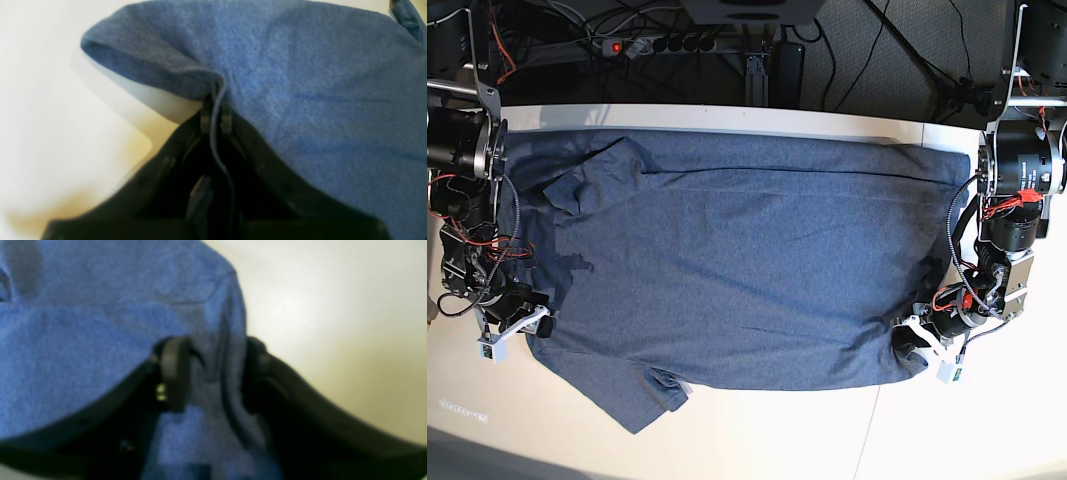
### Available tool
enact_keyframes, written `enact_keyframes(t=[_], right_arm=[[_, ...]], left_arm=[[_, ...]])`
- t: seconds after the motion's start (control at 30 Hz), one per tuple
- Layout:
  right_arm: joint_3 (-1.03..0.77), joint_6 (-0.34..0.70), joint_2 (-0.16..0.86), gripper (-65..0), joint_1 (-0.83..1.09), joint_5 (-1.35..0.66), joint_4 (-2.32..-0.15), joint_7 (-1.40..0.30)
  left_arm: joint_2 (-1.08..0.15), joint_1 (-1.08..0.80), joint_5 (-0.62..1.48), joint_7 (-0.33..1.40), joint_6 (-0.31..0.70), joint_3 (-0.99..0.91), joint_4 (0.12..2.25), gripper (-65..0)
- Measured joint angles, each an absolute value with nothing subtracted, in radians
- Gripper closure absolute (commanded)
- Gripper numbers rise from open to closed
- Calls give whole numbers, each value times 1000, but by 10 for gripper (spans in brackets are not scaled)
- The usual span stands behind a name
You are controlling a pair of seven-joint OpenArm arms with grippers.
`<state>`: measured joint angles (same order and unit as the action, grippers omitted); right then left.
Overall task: Fold the T-shirt properly
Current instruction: 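Grasp the hem corner with the right gripper, holding with the left, then lift the hem with both grippers and fold it over toward the collar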
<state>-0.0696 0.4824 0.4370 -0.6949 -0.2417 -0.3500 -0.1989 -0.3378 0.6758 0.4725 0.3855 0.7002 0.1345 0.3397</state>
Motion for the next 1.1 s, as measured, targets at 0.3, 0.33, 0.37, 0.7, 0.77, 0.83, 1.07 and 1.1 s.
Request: enact_keyframes(t=[0.3, 0.33, 0.37, 0.7, 0.77, 0.83, 1.07, 1.1], right_arm=[[-68, 482, 435, -36, -690, -235, -347, -150], [-68, 482, 435, -36, -690, -235, -347, -149], [-68, 482, 435, -29, -690, -235, -347, -149], [-68, 483, 435, 0, -690, -235, -348, -122], [-68, 483, 435, 0, -689, -235, -348, -93], [-68, 483, 435, 0, -690, -235, -351, -90], [-68, 484, 443, 0, -684, -242, -391, -91], [-68, 484, 443, 0, -684, -242, -397, -91]], left_arm=[[-338, 676, 472, 385, 700, 134, 340, 0], [-338, 676, 472, 385, 700, 134, 340, 0], [-338, 676, 472, 385, 700, 134, 340, 0], [-350, 675, 503, 388, 700, 136, 339, 0], [-366, 676, 517, 395, 701, 137, 337, 0], [-382, 677, 530, 404, 701, 137, 336, 0], [-402, 688, 558, 438, 701, 138, 332, 0], [-403, 691, 560, 440, 701, 138, 331, 0]])
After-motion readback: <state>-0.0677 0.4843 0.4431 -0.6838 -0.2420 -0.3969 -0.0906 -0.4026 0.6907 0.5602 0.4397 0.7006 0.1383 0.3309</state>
